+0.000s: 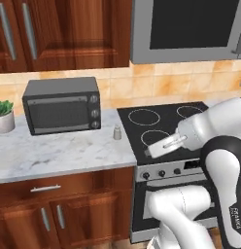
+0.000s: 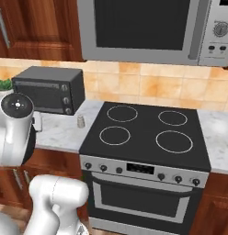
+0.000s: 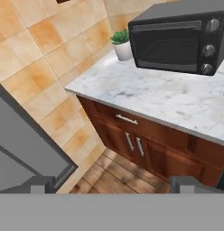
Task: Collect the paprika, ketchup, and shaker from the cabinet and place them next to the stove.
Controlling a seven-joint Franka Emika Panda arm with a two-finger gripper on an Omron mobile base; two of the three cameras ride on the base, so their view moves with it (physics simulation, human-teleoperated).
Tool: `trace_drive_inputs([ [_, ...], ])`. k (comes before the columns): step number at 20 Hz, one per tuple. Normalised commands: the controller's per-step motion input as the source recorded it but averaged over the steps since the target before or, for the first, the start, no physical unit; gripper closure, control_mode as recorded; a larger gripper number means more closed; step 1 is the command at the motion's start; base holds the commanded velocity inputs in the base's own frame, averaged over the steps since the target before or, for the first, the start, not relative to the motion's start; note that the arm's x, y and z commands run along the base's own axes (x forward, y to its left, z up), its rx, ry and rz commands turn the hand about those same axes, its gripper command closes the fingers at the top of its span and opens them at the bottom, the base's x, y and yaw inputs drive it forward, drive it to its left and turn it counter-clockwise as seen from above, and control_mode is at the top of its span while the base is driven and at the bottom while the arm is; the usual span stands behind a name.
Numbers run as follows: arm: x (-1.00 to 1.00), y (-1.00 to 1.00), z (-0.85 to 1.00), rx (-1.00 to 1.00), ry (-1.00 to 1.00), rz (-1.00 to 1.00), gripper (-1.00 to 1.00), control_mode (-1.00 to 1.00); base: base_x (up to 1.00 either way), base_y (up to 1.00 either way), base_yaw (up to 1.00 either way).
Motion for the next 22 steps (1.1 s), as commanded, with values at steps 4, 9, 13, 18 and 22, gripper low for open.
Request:
trace_drive_inputs([
  [4, 0.0, 0.0, 0.0, 0.0, 0.0, 0.0, -1.0, 1.0, -0.42, 0.25, 0.3],
  [9, 0.0, 0.0, 0.0, 0.0, 0.0, 0.0, -1.0, 1.0, -0.17, 0.29, 0.41],
  [13, 0.0, 0.0, 0.0, 0.0, 0.0, 0.0, -1.0, 1.0, -0.08, 0.36, 0.44],
  [18, 0.0, 0.0, 0.0, 0.0, 0.0, 0.0, -1.0, 1.0, -0.14, 0.36, 0.46],
  [22, 0.0, 0.0, 0.0, 0.0, 0.0, 0.0, -1.0, 1.0, -0.22, 0.33, 0.46],
])
